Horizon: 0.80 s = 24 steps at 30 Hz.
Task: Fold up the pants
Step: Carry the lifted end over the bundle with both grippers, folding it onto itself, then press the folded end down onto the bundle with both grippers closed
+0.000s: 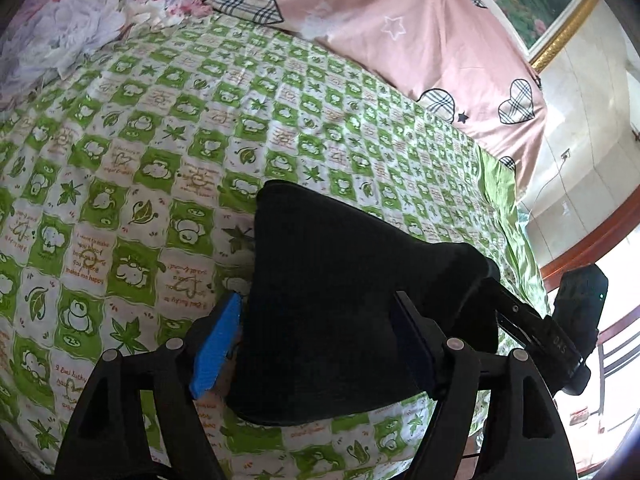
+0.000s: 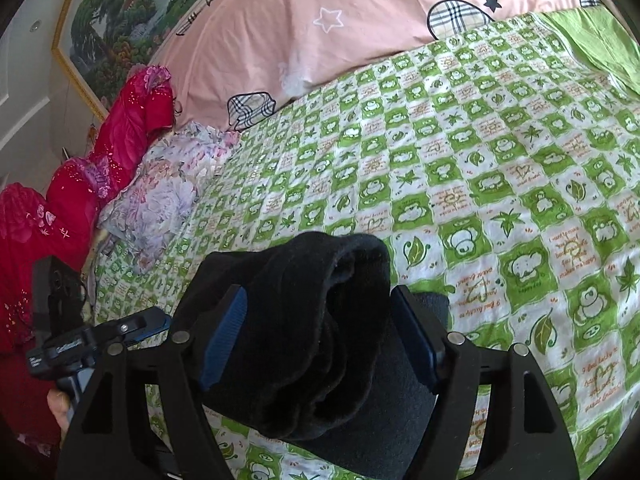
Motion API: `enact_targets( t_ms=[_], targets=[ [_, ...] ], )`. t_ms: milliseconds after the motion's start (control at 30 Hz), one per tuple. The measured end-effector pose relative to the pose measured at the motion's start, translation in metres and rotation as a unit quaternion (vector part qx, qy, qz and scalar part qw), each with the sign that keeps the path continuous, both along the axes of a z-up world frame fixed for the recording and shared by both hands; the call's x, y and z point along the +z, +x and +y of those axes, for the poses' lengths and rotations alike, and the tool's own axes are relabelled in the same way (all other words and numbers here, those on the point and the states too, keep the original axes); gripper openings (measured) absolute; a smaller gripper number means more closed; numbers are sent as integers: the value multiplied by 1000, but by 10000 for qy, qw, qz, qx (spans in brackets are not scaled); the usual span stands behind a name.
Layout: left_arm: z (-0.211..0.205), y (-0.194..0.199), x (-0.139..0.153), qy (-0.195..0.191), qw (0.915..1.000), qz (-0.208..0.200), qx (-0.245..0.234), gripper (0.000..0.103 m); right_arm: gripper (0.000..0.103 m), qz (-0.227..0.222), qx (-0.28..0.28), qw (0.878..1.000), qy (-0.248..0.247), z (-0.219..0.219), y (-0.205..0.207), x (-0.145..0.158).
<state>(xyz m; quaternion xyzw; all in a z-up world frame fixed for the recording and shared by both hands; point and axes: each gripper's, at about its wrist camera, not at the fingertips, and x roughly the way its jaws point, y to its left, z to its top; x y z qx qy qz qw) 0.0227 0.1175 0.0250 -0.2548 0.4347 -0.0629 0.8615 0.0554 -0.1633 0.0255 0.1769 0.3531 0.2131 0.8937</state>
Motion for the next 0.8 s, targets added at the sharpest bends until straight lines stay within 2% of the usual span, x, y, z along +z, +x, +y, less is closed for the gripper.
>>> enact_targets(
  t_ms=[200, 267, 300, 333, 400, 533, 600, 700, 800],
  targets=[
    [11, 18, -31, -283, 9990, 341, 39, 77, 74, 65, 91, 9999, -47, 5, -4, -6],
    [11, 20, -36, -323, 9987, 384, 34, 77, 51, 22, 210, 9998, -38, 8, -6, -7],
    [10, 21, -36, -329, 9987, 387, 16, 77, 34, 38, 254, 9997, -44, 9, -6, -7],
    [9, 21, -36, -320, 9987, 391, -6, 77, 28, 11, 269, 9996, -29, 8, -7, -6],
    [5, 22, -34, -283, 9989, 375, -57, 77, 22, -89, 320, 9994, 73, 4, -11, 0],
    [-3, 22, -22, -171, 9993, 266, -198, 77, 20, -320, 371, 9988, 94, -2, -27, 15],
    [-8, 25, -19, -27, 9994, 255, -238, 78, 21, -163, 402, 9990, 46, -5, -28, 10],
    [-14, 33, -28, 115, 9988, 404, -262, 79, 28, 85, 90, 9994, -312, -11, -26, -10],
    [-16, 36, -36, 36, 9983, 493, -293, 81, 36, 236, -115, 9996, -131, -25, -25, -23]
  ],
)
